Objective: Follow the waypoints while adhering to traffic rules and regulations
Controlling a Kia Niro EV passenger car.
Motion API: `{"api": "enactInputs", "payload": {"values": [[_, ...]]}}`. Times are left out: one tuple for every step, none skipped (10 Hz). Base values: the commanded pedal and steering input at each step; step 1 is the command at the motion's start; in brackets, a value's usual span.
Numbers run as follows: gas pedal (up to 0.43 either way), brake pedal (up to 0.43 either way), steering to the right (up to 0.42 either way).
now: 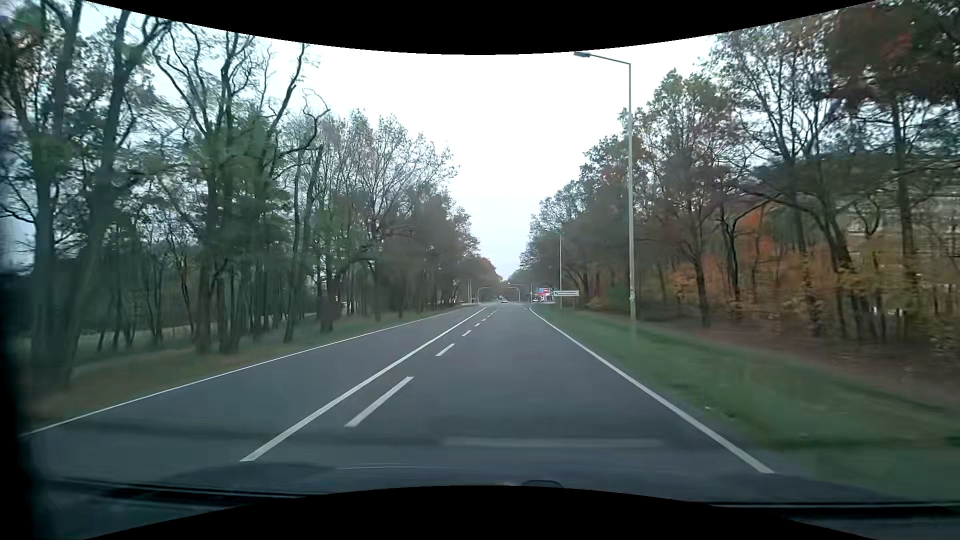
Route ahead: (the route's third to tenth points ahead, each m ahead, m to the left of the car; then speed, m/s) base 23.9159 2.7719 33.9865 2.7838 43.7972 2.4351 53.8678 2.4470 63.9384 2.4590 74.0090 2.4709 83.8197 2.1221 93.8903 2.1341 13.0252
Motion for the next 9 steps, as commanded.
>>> {"api": "enactInputs", "payload": {"values": [[0.000, 0.000, 0.004], [0.000, 0.000, 0.005], [0.000, 0.000, 0.006], [0.000, 0.000, 0.006], [0.000, 0.000, 0.006], [0.000, 0.000, 0.006], [0.000, 0.000, 0.006], [0.000, 0.000, 0.006], [0.000, 0.000, 0.006]]}}
